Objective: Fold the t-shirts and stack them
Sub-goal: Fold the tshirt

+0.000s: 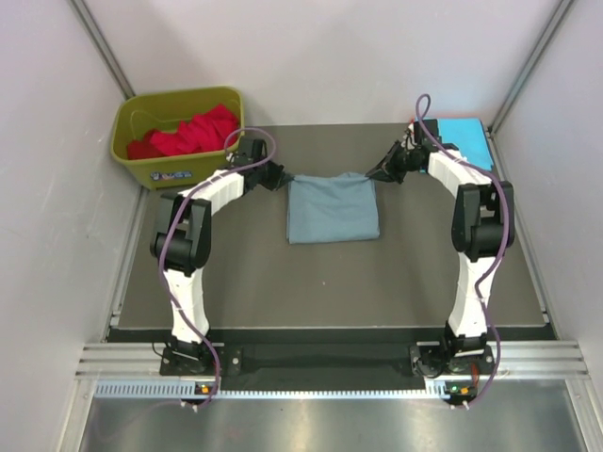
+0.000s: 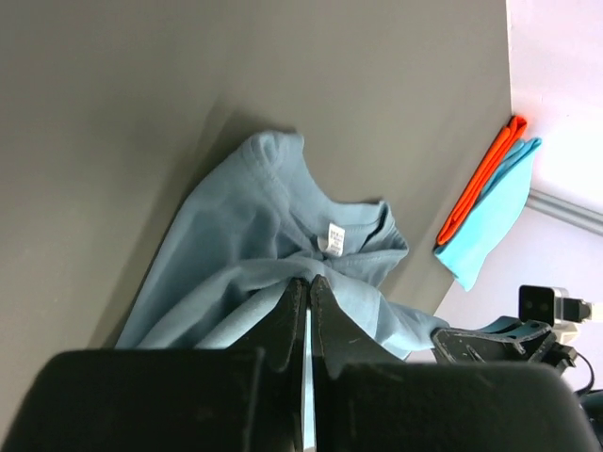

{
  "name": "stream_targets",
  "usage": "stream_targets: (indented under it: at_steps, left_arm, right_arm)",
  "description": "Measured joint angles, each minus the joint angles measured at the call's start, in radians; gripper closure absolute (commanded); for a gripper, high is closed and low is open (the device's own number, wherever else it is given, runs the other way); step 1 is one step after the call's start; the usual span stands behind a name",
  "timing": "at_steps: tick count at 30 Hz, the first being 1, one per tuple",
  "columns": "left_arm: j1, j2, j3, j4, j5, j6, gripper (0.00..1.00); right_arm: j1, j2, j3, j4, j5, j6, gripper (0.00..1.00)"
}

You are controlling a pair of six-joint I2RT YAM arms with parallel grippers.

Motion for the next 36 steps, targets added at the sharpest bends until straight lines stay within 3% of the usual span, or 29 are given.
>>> stream_targets:
  at_steps: [16,23,29,31,36]
  left_arm:
    - [0.002,0.039,0.029,0.000,-0.047,0.005,1.00]
    - [0.007,0.052,0.030,0.000,-0.064,0.013,1.00]
    - [0.012,0.078,0.053,-0.002,-0.064,0.053,0.69]
    - [0.013,0.079,0.055,-0.014,-0.063,0.069,0.62]
    - [0.016,0.073,0.057,-0.050,-0.064,0.120,0.59]
  right_arm:
    - [-0.025,0.163,0.117,0.000,-0.019,-0.003,0.92]
    - [-0.034,0.221,0.156,0.009,-0.032,-0.005,0.82]
    - [-0.057,0.260,0.210,0.004,-0.030,-0.024,0.55]
    - [-0.068,0.260,0.240,-0.021,-0.024,-0.048,0.52]
    - [-0.080,0.244,0.301,-0.068,-0.003,-0.136,0.47]
